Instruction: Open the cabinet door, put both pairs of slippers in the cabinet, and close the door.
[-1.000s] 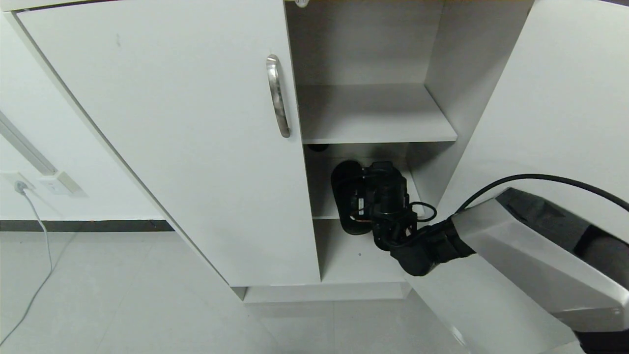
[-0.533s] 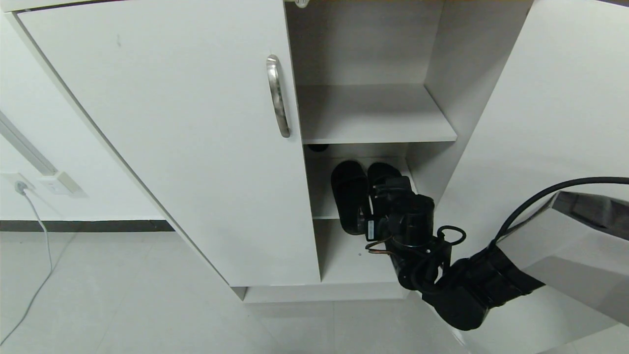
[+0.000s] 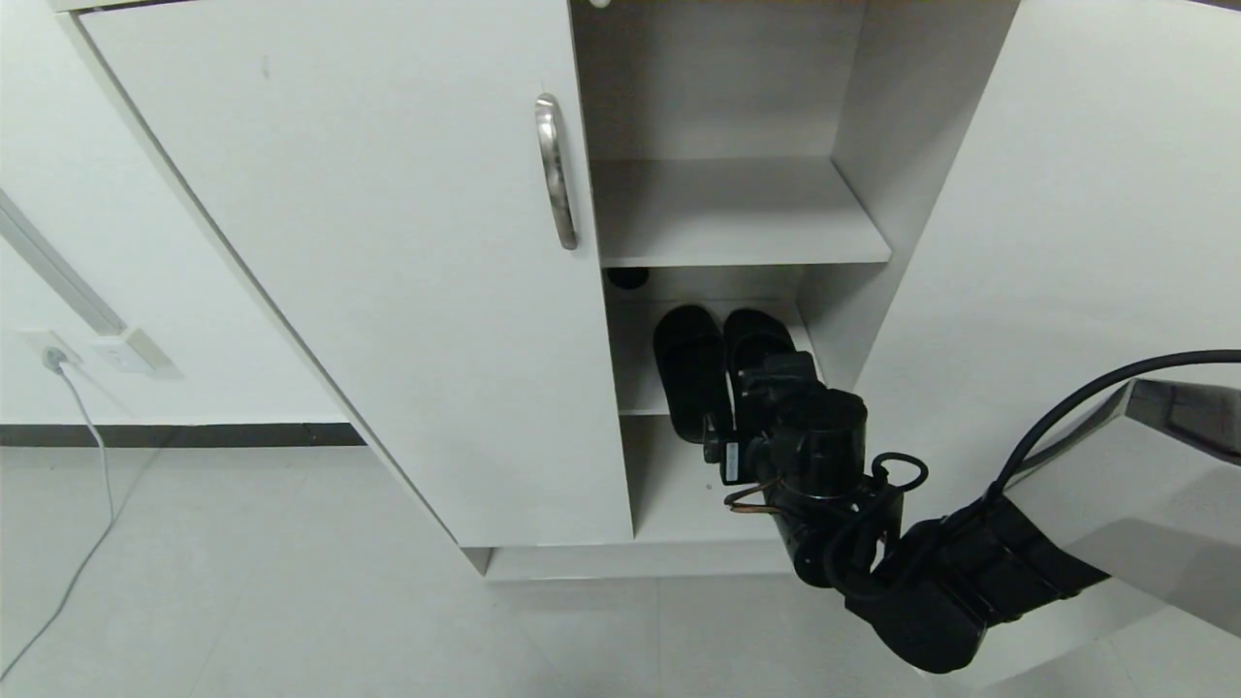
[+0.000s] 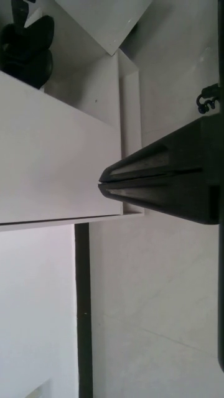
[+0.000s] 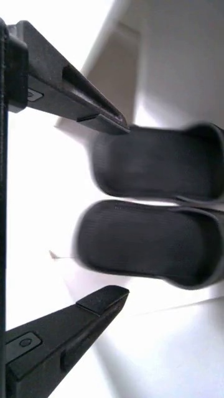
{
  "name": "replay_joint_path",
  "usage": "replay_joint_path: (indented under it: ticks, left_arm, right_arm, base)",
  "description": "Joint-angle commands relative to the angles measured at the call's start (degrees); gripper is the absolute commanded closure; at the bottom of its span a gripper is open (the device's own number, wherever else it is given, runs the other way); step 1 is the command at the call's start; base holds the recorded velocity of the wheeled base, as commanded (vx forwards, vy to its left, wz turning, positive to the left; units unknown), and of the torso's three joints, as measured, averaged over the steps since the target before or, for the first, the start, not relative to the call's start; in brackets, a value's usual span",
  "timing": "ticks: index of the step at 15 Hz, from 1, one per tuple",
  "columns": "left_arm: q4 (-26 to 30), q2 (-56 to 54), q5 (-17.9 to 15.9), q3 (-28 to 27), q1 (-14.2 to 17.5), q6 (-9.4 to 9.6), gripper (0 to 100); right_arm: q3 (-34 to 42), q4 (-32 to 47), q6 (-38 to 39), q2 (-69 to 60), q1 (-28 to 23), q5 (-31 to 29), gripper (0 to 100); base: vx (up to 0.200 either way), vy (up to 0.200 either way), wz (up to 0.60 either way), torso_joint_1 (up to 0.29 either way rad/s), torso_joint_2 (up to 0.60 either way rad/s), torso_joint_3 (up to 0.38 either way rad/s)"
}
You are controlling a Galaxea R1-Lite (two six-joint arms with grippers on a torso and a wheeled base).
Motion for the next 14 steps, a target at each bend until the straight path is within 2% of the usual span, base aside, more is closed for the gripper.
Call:
replay_joint_path:
  ticks: [1,3,5,8,14]
  left_arm:
    - [0.0,0.07,0.06,0.0,0.0,0.0,100]
    - [0.0,0.07,0.06,0.0,0.0,0.0,100]
    - [-0.09,0.07,0.15,0.0,0.0,-0.18,100]
    - [-0.09,0.07,0.59,0.0,0.0,0.18,100]
    - [-0.09,0.07,0.33,0.0,0.0,-0.26,100]
  right_arm:
    - [0.72,0.05,-0.03,-0.04,0.21,-0.02,0]
    - [1.6,-0.13,0.15,0.04,1.09,1.3,0]
    - [3.44,-1.45,0.67,0.22,1.27,3.67,0]
    - [3.44,-1.71,0.67,-0.04,1.27,3.67,0]
    - [3.88,-1.71,0.5,-1.45,1.0,3.67,0]
  base:
    - [-0.2,0.0,0.0,-0.002,0.01,0.007]
    - [-0.2,0.0,0.0,0.002,0.0,0.005]
    - [0.0,0.0,0.0,0.0,0.0,0.0]
    - [0.0,0.0,0.0,0.0,0.0,0.0]
    - [0.0,0.0,0.0,0.0,0.0,0.0]
